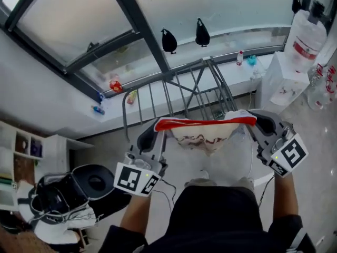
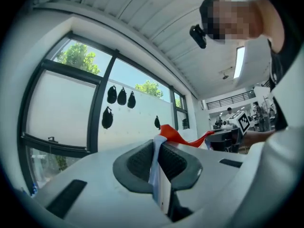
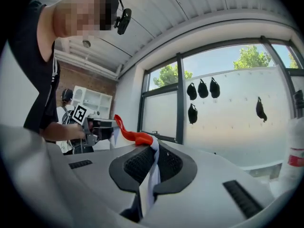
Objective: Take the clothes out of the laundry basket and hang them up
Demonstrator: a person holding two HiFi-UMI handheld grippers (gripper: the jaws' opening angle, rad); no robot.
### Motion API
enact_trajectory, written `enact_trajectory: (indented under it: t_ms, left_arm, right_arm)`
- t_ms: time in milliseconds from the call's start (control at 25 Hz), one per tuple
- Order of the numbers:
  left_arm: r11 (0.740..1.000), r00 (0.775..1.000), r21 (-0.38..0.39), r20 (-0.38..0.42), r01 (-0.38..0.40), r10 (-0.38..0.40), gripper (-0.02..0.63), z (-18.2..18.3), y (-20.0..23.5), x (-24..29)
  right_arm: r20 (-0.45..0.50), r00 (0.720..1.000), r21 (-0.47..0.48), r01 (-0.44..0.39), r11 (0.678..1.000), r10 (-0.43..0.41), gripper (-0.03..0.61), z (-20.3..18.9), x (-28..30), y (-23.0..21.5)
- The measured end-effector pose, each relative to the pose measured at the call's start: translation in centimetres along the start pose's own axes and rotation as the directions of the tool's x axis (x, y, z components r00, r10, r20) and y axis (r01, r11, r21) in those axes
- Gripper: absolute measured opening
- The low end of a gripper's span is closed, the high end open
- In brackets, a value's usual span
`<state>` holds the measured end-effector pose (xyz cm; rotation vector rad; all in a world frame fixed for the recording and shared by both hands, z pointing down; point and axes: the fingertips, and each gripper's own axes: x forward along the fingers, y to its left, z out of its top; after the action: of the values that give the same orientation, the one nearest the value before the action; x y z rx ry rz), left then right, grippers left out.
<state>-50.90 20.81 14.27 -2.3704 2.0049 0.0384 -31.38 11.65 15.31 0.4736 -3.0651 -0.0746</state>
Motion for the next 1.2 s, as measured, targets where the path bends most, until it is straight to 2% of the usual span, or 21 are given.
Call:
enact_trajectory:
  t_ms: [160, 240, 360, 440, 560, 600, 720, 760, 840, 960, 1080, 1200]
  left_arm:
    - [0.993, 0.994, 0.05, -0.012, -0.107, 0.107, 0.018, 2.0, 8.3, -3.4]
    - [0.984, 0.987, 0.078, -0.013, -0.161, 0.162, 0.018, 2.8, 12.5, -4.5]
    - [0.97, 0.972, 0.075, -0.018, -0.231, 0.232, 0.018, 3.0, 18.4, -5.3]
    - [0.971, 0.972, 0.032, -0.013, -0.235, 0.235, 0.018, 2.3, 21.9, -4.9]
    - [0.976, 0.98, -0.091, 0.003, -0.197, 0.198, 0.018, -0.2, 27.2, -3.5]
    - [0.977, 0.981, -0.086, -0.012, -0.196, 0.196, 0.018, -1.3, 28.7, -3.0]
    - [0.979, 0.97, 0.037, -0.135, -0.201, 0.204, 0.018, -5.3, 32.1, -1.9]
    - [0.978, 0.961, 0.052, -0.183, -0.203, 0.209, 0.018, -6.7, 33.3, -1.5]
    - [0.972, 0.937, 0.014, -0.265, -0.233, 0.228, 0.018, -9.4, 36.2, -0.8]
    - [0.949, 0.889, -0.039, -0.364, -0.313, 0.278, 0.018, -13.0, 40.7, 0.4]
    - [0.927, 0.822, -0.036, -0.476, -0.375, 0.314, 0.018, -17.5, 44.5, 1.2]
    - [0.919, 0.753, 0.002, -0.573, -0.393, 0.323, 0.018, -22.2, 47.8, 2.9]
  right_arm:
    - [0.024, 0.997, -0.013, -0.075, 0.997, 0.076, 0.003, 2.6, 8.7, 2.6]
    - [0.008, 0.992, -0.008, -0.123, 0.992, 0.123, 0.003, 3.2, 13.4, 3.4]
    - [-0.026, 0.98, 0.014, -0.195, 0.981, 0.195, 0.003, 3.1, 19.7, 4.3]
    - [-0.054, 0.972, 0.012, -0.228, 0.973, 0.229, 0.003, 2.5, 23.3, 4.6]
    - [-0.12, 0.962, 0.028, -0.243, 0.97, 0.245, 0.003, 0.0, 28.3, 3.9]
    - [-0.144, 0.959, 0.043, -0.24, 0.97, 0.244, 0.003, -1.3, 30.0, 3.5]
    - [-0.196, 0.946, 0.132, -0.234, 0.963, 0.257, 0.003, -5.2, 35.3, 2.0]
    - [-0.209, 0.941, 0.17, -0.235, 0.957, 0.268, 0.003, -6.4, 37.1, 1.4]
    - [-0.241, 0.924, 0.198, -0.252, 0.947, 0.296, 0.003, -8.7, 40.4, 0.5]
    - [-0.316, 0.887, 0.157, -0.302, 0.94, 0.337, 0.003, -11.5, 44.9, -0.3]
    - [-0.393, 0.848, 0.11, -0.34, 0.934, 0.355, 0.003, -14.8, 48.5, -0.2]
    - [-0.44, 0.825, 0.073, -0.36, 0.93, 0.354, 0.003, -18.3, 52.1, -0.8]
